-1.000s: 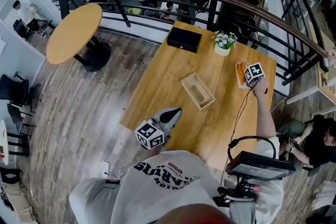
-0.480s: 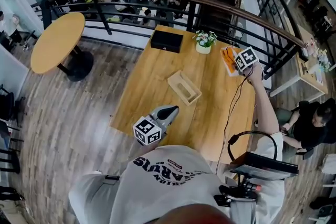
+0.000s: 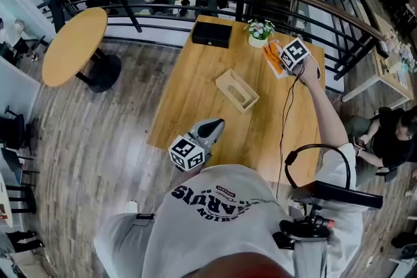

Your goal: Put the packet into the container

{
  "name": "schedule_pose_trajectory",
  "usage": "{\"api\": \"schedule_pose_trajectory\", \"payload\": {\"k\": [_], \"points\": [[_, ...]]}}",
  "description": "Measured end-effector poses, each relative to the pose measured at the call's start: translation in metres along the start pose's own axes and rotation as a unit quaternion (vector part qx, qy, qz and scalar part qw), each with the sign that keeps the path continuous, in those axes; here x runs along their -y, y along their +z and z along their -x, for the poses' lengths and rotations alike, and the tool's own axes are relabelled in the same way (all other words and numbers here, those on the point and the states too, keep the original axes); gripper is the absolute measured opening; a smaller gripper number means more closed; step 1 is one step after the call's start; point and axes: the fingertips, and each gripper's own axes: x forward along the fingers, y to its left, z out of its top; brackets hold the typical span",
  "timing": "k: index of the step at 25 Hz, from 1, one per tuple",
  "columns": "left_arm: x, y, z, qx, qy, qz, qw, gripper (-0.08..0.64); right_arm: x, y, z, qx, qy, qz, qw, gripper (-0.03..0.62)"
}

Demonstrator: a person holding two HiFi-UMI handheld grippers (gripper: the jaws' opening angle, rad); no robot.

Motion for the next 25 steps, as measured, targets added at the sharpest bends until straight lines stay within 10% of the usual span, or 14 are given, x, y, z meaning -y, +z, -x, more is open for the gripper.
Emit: {"api": "schedule_pose_trajectory", "payload": {"k": [11, 25], "points": [[-0.017, -0.003, 0.034, 0.015, 0.053, 0.01, 0.9984, 0.003, -0.127, 0.071, -0.059, -0.003, 0.067, 0.096, 0.993, 0.153], [-0.019, -0.012, 0.043, 0.022, 0.084, 0.03, 0.9958, 0.003, -0.133, 0.048, -0.097, -0.03, 0.078, 0.111, 0.99, 0.15]]}}
